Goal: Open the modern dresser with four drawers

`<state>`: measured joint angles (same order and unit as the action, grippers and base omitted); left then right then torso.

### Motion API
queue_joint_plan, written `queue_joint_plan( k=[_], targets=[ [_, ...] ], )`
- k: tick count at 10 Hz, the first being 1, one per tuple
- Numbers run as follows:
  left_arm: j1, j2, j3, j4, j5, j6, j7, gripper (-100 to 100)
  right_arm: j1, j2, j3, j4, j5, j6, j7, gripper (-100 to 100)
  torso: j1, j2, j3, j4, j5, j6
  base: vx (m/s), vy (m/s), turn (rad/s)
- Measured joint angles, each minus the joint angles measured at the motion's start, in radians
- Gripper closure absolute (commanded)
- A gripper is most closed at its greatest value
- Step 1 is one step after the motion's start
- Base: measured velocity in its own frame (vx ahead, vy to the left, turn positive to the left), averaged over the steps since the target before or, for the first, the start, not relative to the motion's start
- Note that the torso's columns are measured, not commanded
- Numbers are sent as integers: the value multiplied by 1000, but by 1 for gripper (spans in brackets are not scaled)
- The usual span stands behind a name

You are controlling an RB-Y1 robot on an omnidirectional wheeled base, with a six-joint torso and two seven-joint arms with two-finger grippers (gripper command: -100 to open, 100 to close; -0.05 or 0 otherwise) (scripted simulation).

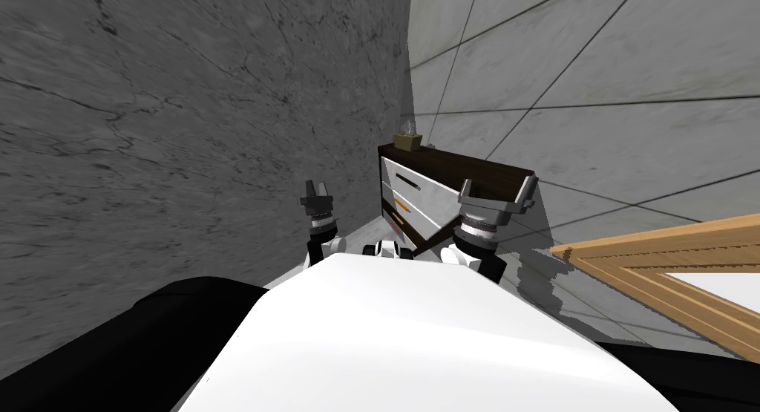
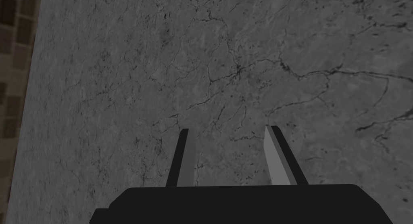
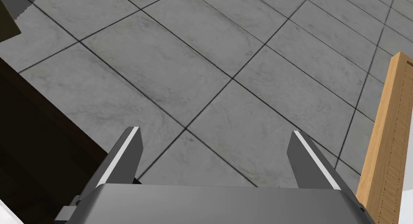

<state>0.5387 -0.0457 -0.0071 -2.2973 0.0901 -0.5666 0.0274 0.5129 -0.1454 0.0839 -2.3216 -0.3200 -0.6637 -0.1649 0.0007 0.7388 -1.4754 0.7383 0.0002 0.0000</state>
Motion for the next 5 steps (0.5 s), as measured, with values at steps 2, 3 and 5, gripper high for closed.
queue_joint_plan(
  k=[2,3,5],
  targets=[
    [0,0,0,0,0,0,0,0,1,-7,14,-9,-50,-20,-37,-100,-2,0,0,0,0,0,42,48,24],
    [0,0,0,0,0,0,0,0,6,-14,28,-16,-80,-40,-65,-100,-1,-1,-1,0,0,0,46,39,11],
    [0,0,0,0,0,0,0,0,7,-19,44,-25,-130,-63,-105,-100,-1,-1,-1,0,0,0,44,56,32]
  ],
)
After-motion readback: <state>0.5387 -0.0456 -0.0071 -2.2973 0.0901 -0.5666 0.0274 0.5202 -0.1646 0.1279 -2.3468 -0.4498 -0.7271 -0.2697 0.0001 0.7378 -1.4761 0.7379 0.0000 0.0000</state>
